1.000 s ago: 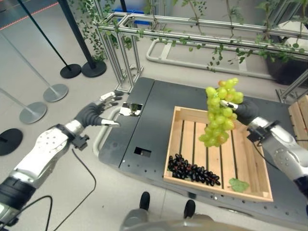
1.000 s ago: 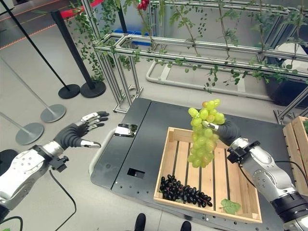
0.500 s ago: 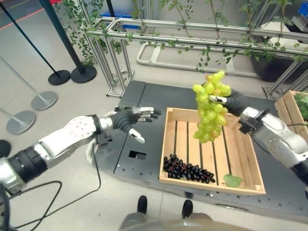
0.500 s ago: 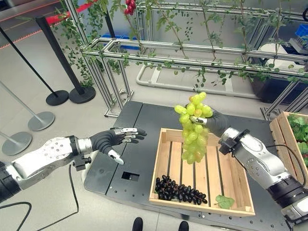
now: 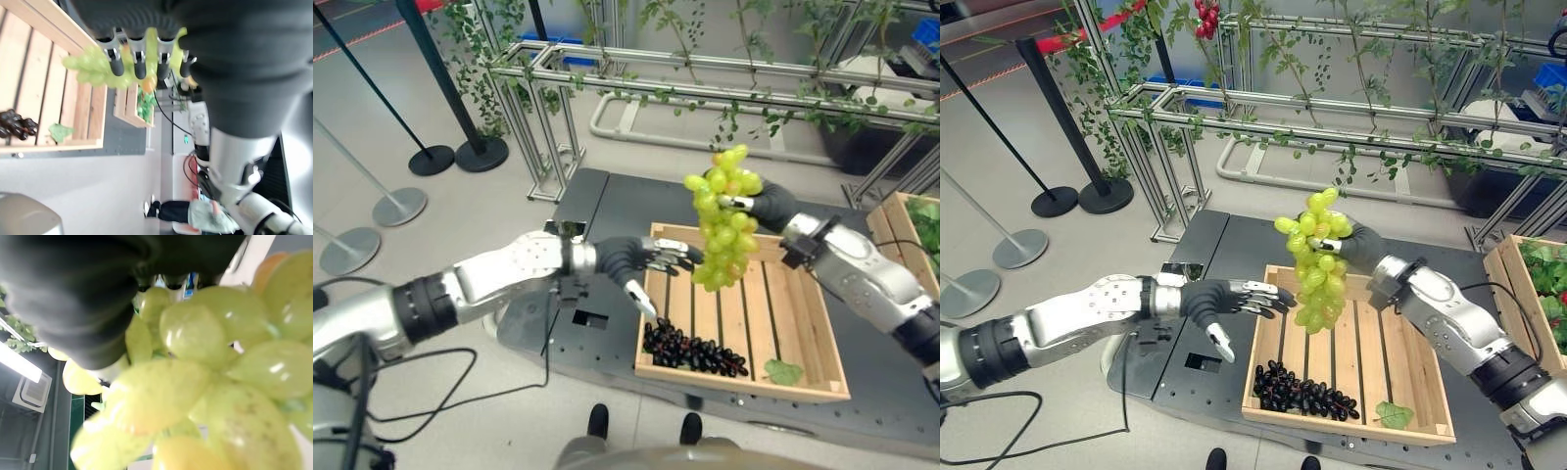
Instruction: Pick up the fruits from the basket on one side to the basket on the other side
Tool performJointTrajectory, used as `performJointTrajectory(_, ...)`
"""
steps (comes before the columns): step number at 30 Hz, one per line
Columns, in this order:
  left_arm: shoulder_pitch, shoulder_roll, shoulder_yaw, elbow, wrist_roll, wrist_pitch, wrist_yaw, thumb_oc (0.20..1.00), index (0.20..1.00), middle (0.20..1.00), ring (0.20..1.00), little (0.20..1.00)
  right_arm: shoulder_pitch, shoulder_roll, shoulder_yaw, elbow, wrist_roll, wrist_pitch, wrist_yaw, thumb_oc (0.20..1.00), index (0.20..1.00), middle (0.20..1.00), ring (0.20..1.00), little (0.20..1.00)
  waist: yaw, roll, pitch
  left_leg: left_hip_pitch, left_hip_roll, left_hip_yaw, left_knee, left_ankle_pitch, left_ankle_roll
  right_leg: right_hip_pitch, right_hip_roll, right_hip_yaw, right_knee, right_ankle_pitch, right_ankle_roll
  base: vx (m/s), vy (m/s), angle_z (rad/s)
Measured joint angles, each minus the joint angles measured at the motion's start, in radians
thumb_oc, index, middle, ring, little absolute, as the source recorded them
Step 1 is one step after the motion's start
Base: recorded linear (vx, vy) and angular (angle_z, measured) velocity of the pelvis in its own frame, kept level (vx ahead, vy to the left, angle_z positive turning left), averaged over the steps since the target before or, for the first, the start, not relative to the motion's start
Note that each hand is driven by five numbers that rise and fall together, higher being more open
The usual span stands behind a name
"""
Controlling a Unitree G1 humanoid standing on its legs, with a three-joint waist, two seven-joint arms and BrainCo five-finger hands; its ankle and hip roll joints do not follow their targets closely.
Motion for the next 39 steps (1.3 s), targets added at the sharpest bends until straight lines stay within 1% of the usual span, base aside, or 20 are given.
performJointTrajectory(1, 0.000, -0.024, -0.001, -0.002, 0.000, 0.000, 0.000, 1.000, 1.000, 1.000, 1.000, 1.000, 0.000, 0.015, 0.016, -0.001, 0.000, 0.000, 0.001, 0.200, 0.200, 0.200, 0.200, 0.200, 0.000, -0.002, -0.005, 0.000, 0.000, 0.000, 0.000, 0.000, 0.000, 0.000, 0.000, 0.000, 0.000, 0.000, 0.000, 0.00, 0.000, 0.00)
performJointTrajectory(3, 0.000, -0.047, -0.001, -0.004, 0.003, 0.000, 0.000, 1.000, 1.000, 1.000, 1.000, 1.000, 0.000, 0.022, 0.023, -0.007, -0.004, 0.001, 0.005, 0.200, 0.200, 0.200, 0.200, 0.200, 0.002, -0.002, -0.007, 0.000, 0.000, 0.000, 0.000, 0.000, 0.000, 0.000, -0.001, 0.000, 0.001, -0.001, 0.001, 0.00, 0.000, 0.00)
performJointTrajectory(8, 0.006, -0.078, 0.001, -0.003, 0.042, -0.001, 0.007, 1.000, 1.000, 1.000, 1.000, 1.000, 0.002, 0.053, 0.024, -0.035, -0.040, 0.001, 0.014, 0.200, 0.200, 0.200, 0.200, 0.200, 0.002, -0.003, -0.008, 0.000, 0.001, 0.000, 0.000, -0.001, 0.000, -0.001, 0.000, 0.000, 0.002, -0.002, 0.003, 0.00, 0.000, 0.00)
performJointTrajectory(10, 0.032, -0.094, 0.020, -0.003, 0.064, -0.007, 0.007, 1.000, 1.000, 1.000, 1.000, 1.000, 0.026, 0.071, 0.021, -0.074, -0.049, 0.002, 0.021, 0.200, 0.200, 0.200, 0.200, 0.200, 0.003, -0.003, -0.008, 0.000, 0.001, 0.000, 0.000, -0.001, 0.000, -0.001, 0.001, 0.000, 0.002, -0.002, 0.003, 0.00, 0.000, 0.00)
performJointTrajectory(13, 0.081, -0.105, 0.037, -0.003, 0.099, -0.011, 0.006, 1.000, 1.000, 1.000, 1.000, 1.000, 0.060, 0.097, 0.011, -0.084, -0.053, 0.004, 0.026, 0.200, 0.200, 0.200, 0.200, 0.200, 0.003, -0.003, -0.011, -0.001, 0.001, 0.000, 0.000, -0.003, 0.001, -0.001, 0.000, 0.000, 0.002, -0.002, 0.002, 0.00, 0.000, 0.00)
performJointTrajectory(19, 0.144, -0.105, 0.062, -0.003, 0.137, -0.013, 0.006, 1.000, 1.000, 1.000, 1.000, 1.000, 0.101, 0.109, 0.005, -0.096, -0.078, 0.012, 0.027, 0.200, 0.200, 0.200, 0.200, 0.200, 0.006, -0.004, -0.012, -0.002, 0.000, -0.001, 0.000, -0.003, 0.001, 0.000, 0.000, -0.001, 0.001, 0.000, 0.000, 0.00, 0.000, 0.00)
performJointTrajectory(21, 0.165, -0.101, 0.086, -0.005, 0.137, -0.014, 0.003, 1.000, 1.000, 1.000, 1.000, 1.000, 0.101, 0.117, -0.002, -0.096, -0.079, 0.012, 0.026, 0.200, 0.200, 0.200, 0.200, 0.200, 0.006, -0.004, -0.012, -0.001, 0.001, -0.001, 0.000, -0.003, 0.001, 0.000, 0.000, -0.001, 0.001, -0.001, 0.000, 0.00, 0.000, 0.00)
performJointTrajectory(23, 0.176, -0.088, 0.098, -0.007, 0.137, -0.016, 0.002, 1.000, 1.000, 1.000, 1.000, 1.000, 0.101, 0.116, -0.009, -0.095, -0.087, 0.012, 0.026, 0.200, 0.200, 0.200, 0.200, 0.200, 0.005, -0.003, -0.012, -0.001, 0.002, -0.001, 0.000, -0.003, 0.001, 0.000, 0.000, -0.001, 0.001, -0.001, 0.001, 0.00, 0.000, 0.00)
performJointTrajectory(24, 0.183, -0.081, 0.106, -0.013, 0.137, -0.016, -0.001, 1.000, 1.000, 1.000, 1.000, 1.000, 0.101, 0.118, -0.010, -0.094, -0.088, 0.012, 0.027, 0.200, 0.200, 0.200, 0.200, 0.200, 0.012, -0.003, -0.012, -0.001, 0.002, -0.002, 0.000, -0.003, 0.001, 0.000, -0.003, -0.001, 0.000, -0.001, 0.000, 0.00, 0.000, 0.00)
performJointTrajectory(25, 0.205, -0.051, 0.128, -0.025, 0.137, -0.017, -0.005, 1.000, 1.000, 1.000, 1.000, 1.000, 0.103, 0.118, -0.017, -0.094, -0.088, 0.012, 0.027, 0.200, 0.200, 0.200, 0.200, 0.200, 0.004, -0.003, -0.012, -0.001, 0.004, -0.001, 0.000, -0.003, 0.001, 0.000, -0.003, -0.001, 0.000, -0.001, 0.001, 0.00, 0.000, 0.00)
performJointTrajectory(26, 0.205, -0.042, 0.128, -0.025, 0.137, -0.017, -0.006, 1.000, 1.000, 1.000, 1.000, 1.000, 0.106, 0.118, -0.023, -0.094, -0.088, 0.012, 0.026, 0.200, 0.200, 0.200, 0.200, 0.200, 0.004, -0.003, -0.012, -0.001, 0.004, -0.001, 0.000, -0.003, 0.001, 0.000, -0.003, -0.001, 0.000, -0.001, 0.001, 0.00, 0.000, 0.00)
performJointTrajectory(29, 0.272, 0.043, 0.191, -0.052, 0.136, -0.021, -0.022, 1.000, 1.000, 1.000, 1.000, 1.000, 0.122, 0.105, -0.061, -0.093, -0.088, 0.011, 0.025, 0.200, 0.200, 0.200, 0.200, 0.200, 0.005, -0.002, -0.013, -0.001, 0.004, -0.001, 0.000, -0.003, 0.001, 0.001, -0.004, -0.001, -0.001, -0.001, 0.001, 0.00, 0.000, 0.00)
performJointTrajectory(31, 0.353, 0.086, 0.275, -0.052, 0.136, -0.024, -0.024, 1.000, 1.000, 1.000, 1.000, 1.000, 0.137, 0.088, -0.098, -0.093, -0.088, 0.010, 0.027, 0.200, 0.200, 0.200, 0.200, 0.200, 0.006, -0.002, -0.013, -0.001, 0.004, -0.001, -0.002, -0.003, 0.001, 0.001, -0.004, -0.001, -0.002, -0.001, 0.001, 0.00, 0.000, 0.00)
performJointTrajectory(34, 0.497, 0.144, 0.418, -0.042, 0.136, -0.031, -0.022, 1.000, 1.000, 1.000, 1.000, 1.000, 0.184, 0.057, -0.187, -0.093, -0.088, 0.002, 0.022, 0.200, 0.200, 0.200, 0.200, 0.200, 0.011, -0.002, -0.013, -0.001, 0.005, -0.002, -0.004, -0.003, 0.001, 0.000, -0.004, -0.001, -0.004, -0.001, 0.001, 0.00, 0.000, 0.00)
performJointTrajectory(35, 0.556, 0.148, 0.482, -0.034, 0.136, -0.036, -0.020, 1.000, 1.000, 1.000, 1.000, 1.000, 0.200, 0.051, -0.217, -0.093, -0.088, -0.002, 0.020, 0.200, 0.200, 0.200, 0.200, 0.200, 0.012, -0.002, -0.013, -0.001, 0.005, -0.002, -0.005, -0.003, 0.002, 0.001, -0.004, -0.002, -0.004, -0.001, 0.002, 0.00, 0.000, 0.00)
performJointTrajectory(38, 0.642, 0.145, 0.598, -0.013, 0.137, -0.046, -0.015, 1.000, 1.000, 1.000, 1.000, 1.000, 0.233, 0.051, -0.271, -0.095, -0.088, -0.011, 0.016, 0.200, 0.200, 0.200, 0.200, 0.200, 0.031, -0.001, -0.013, -0.001, 0.005, -0.002, -0.006, -0.003, 0.002, 0.001, -0.004, -0.002, -0.006, -0.003, 0.003, 0.00, 0.000, 0.00)
performJointTrajectory(39, 0.707, 0.126, 0.684, 0.000, 0.135, -0.060, -0.008, 1.000, 1.000, 1.000, 1.000, 1.000, 0.258, 0.049, -0.297, -0.099, -0.088, -0.021, 0.016, 0.200, 0.200, 0.200, 0.200, 0.200, 0.028, -0.001, -0.013, 0.000, 0.005, -0.002, -0.007, -0.004, 0.002, 0.001, -0.004, -0.002, -0.008, -0.003, 0.004, 0.00, 0.000, 0.00)
